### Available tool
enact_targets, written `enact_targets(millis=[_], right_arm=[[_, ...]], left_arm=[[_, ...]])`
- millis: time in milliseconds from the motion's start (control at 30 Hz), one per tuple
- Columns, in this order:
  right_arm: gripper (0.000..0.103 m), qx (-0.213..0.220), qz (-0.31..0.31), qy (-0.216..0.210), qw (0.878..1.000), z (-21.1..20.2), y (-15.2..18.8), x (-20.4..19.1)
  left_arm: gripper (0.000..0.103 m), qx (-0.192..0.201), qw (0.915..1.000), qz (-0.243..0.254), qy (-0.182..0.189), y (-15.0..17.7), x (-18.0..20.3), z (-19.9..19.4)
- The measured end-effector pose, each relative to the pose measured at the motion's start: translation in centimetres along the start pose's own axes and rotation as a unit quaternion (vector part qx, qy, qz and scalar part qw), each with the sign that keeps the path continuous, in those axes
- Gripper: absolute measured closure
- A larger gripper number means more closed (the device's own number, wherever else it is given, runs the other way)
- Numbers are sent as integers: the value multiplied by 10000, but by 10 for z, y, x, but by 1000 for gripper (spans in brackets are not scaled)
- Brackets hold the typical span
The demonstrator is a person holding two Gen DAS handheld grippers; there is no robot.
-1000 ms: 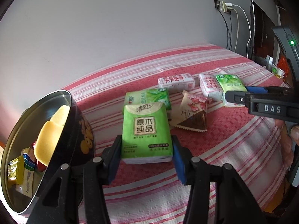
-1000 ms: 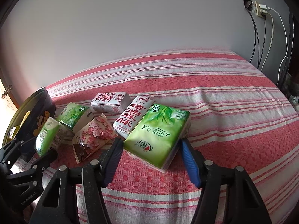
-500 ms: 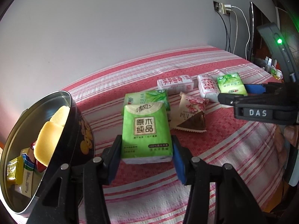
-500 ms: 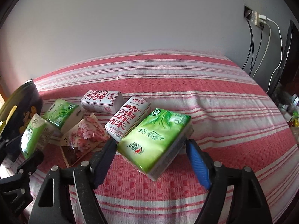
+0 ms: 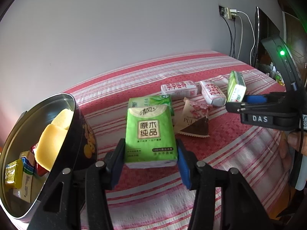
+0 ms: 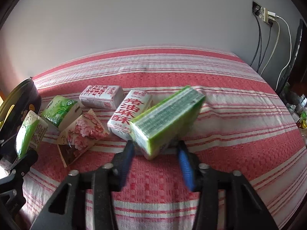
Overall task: Organize objects
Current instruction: 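Lift the green tissue packs off the bed with both grippers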
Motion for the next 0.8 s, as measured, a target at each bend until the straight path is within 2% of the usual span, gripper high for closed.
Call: enact_targets(millis=[200, 433, 567, 700, 767, 800], right_arm=[[30, 193, 254, 494, 9983, -12, -3, 27], [30, 292, 406, 154, 9986, -16, -9, 24], [27, 355, 594, 198, 9974, -15, -24, 28], [27, 270, 765, 44, 9967, -2, -31, 28], [41, 235, 856, -33, 9960, -2, -27, 30], [63, 251, 853, -68, 9960, -2, -26, 30]], left_arm=[[53, 3, 10000, -23, 27, 1, -1, -1], [53, 1, 10000, -11, 21, 2, 0, -2], [53, 8, 10000, -6, 25, 1, 0, -2], [53, 42, 10000, -28, 54, 1, -2, -3], [53, 84, 9999, -56, 57, 0, -3, -4], [53, 113, 9999, -79, 54, 0, -4, -4]])
Point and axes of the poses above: each gripper's, at about its wrist camera, not at the fingertips, and z roughly the way its jaws point, x to its right, y to its underside, the point moved 8 cm from there along z, roughly the way its jaws point, and after that the axes turned 14 degrees about -x, right-handed, at the moved point
